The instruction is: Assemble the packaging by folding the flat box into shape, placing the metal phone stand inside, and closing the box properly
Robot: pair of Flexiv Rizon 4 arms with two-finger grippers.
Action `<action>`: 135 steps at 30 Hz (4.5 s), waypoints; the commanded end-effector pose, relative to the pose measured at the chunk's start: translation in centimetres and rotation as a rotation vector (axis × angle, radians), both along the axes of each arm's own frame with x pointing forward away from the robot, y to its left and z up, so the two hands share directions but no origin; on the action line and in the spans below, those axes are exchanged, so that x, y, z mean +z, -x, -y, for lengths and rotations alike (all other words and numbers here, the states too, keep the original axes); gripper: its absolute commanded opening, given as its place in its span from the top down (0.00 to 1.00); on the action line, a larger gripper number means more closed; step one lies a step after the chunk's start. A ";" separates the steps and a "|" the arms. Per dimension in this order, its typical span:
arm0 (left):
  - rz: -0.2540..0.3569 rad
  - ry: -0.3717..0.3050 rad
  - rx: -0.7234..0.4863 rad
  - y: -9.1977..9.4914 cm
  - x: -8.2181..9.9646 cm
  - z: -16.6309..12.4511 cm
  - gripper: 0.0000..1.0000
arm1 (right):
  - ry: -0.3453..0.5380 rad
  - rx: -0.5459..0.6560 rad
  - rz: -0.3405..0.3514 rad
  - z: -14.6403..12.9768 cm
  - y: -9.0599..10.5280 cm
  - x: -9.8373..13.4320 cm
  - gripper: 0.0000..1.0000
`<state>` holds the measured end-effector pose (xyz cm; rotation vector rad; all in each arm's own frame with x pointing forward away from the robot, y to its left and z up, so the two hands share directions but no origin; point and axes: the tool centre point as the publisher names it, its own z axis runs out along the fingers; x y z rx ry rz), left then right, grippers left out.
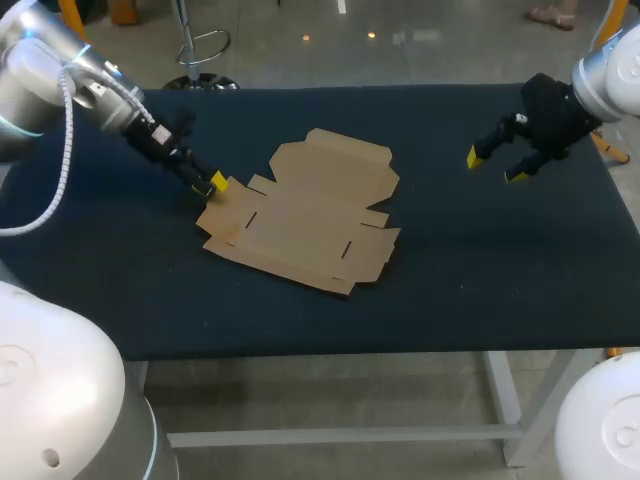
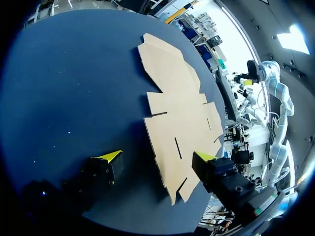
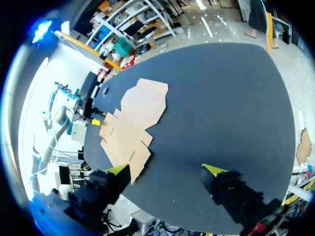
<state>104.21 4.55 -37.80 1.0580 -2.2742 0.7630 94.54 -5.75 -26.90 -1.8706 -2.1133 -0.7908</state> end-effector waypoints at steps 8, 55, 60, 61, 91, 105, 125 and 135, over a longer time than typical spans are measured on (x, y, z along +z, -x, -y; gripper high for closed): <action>-0.187 -0.162 -0.162 0.4 -1.0 0.9 1.00 | -0.001 0.003 -0.004 0.1 0.0 0.2 0.00; -0.065 0.010 0.490 8.9 0.0 3.1 1.00 | -0.001 0.003 -0.004 0.1 0.0 0.2 0.00; -0.104 -0.031 0.441 8.8 0.6 2.9 0.00 | -0.001 0.003 -0.004 0.1 0.0 0.2 0.00; -0.111 -0.042 0.429 8.7 0.7 2.8 0.00 | -0.001 0.003 -0.004 0.1 0.0 0.2 0.00; -0.157 -0.197 0.109 5.7 0.2 3.2 1.00 | -0.001 0.003 -0.004 0.1 0.0 0.2 0.00; -0.088 -0.177 0.294 8.0 0.5 3.1 1.00 | -0.001 0.003 -0.004 0.1 0.0 0.2 0.00; -0.096 -0.119 0.368 9.8 0.6 3.4 1.00 | -0.001 0.003 -0.004 0.1 0.0 0.2 0.00; -0.129 -0.098 0.416 10.2 0.2 3.0 1.00 | -0.001 0.003 -0.004 0.1 0.0 0.2 0.00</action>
